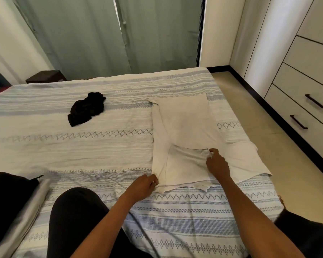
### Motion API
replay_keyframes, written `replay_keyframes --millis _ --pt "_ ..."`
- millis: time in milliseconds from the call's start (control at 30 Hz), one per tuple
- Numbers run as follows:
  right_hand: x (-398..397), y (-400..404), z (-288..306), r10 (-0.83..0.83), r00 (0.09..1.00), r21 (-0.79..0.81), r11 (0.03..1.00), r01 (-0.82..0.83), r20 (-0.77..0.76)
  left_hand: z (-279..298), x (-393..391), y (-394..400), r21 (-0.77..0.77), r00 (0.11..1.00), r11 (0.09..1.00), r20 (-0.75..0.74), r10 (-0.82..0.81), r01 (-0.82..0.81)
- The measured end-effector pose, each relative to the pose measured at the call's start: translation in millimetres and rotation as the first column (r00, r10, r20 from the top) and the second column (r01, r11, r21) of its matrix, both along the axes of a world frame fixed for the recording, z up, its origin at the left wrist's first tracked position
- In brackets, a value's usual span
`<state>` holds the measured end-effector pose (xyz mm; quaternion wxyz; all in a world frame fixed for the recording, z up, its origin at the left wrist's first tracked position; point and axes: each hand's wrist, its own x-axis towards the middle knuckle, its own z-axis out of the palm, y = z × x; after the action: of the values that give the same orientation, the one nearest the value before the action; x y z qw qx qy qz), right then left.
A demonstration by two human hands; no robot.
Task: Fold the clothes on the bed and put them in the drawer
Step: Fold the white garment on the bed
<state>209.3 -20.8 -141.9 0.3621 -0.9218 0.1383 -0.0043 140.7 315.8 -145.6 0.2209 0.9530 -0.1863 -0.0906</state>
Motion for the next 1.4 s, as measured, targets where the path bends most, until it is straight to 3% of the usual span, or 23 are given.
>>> replay_keyframes --millis 67,133,267,367,433,500,633,833,1133,1400 --pt "3 6 3 -0.029 1.0 -0.14 0.99 0.028 -0.01 6 5 1 0.023 0.997 1.0 -0.077 -0.01 0.012" --pt "7 15 4 0.045 0.996 -0.308 0.951 -0.019 0.076 14 13 -4 0.027 0.998 1.0 -0.061 -0.002 0.003" --pt "15 44 0 0.377 0.903 -0.374 0.883 -0.283 0.208 12 32 -24 0.034 0.956 0.998 0.289 0.042 -0.054" --pt "19 62 -4 0.507 0.861 -0.389 0.804 -0.45 0.052 -4 43 -38 0.205 0.962 0.974 0.27 0.035 -0.093" --pt "19 59 -15 0.491 0.868 -0.415 0.776 -0.475 -0.074 -20 39 -38 0.267 0.983 0.96 0.178 0.042 -0.09" --pt "13 50 -31 0.425 0.902 -0.457 0.788 -0.413 -0.083 -32 32 -35 0.268 0.992 0.96 0.117 0.049 -0.079" --pt "7 50 -41 0.316 0.948 -0.469 0.832 -0.295 -0.035 -33 25 -32 0.285 0.983 0.954 0.181 0.037 -0.089" --pt "40 75 -17 0.325 0.945 -0.396 0.874 -0.282 0.045 -2 75 -31 0.104 0.912 0.98 0.392 0.118 -0.172" --pt "191 121 7 0.499 0.865 -0.234 0.849 -0.475 0.055 19 230 5 -0.104 0.896 0.956 0.334 0.293 -0.275" --pt "385 194 6 0.427 0.901 -0.211 0.89 -0.404 0.076 -10 396 53 -0.275 0.853 0.87 0.225 0.471 -0.408"
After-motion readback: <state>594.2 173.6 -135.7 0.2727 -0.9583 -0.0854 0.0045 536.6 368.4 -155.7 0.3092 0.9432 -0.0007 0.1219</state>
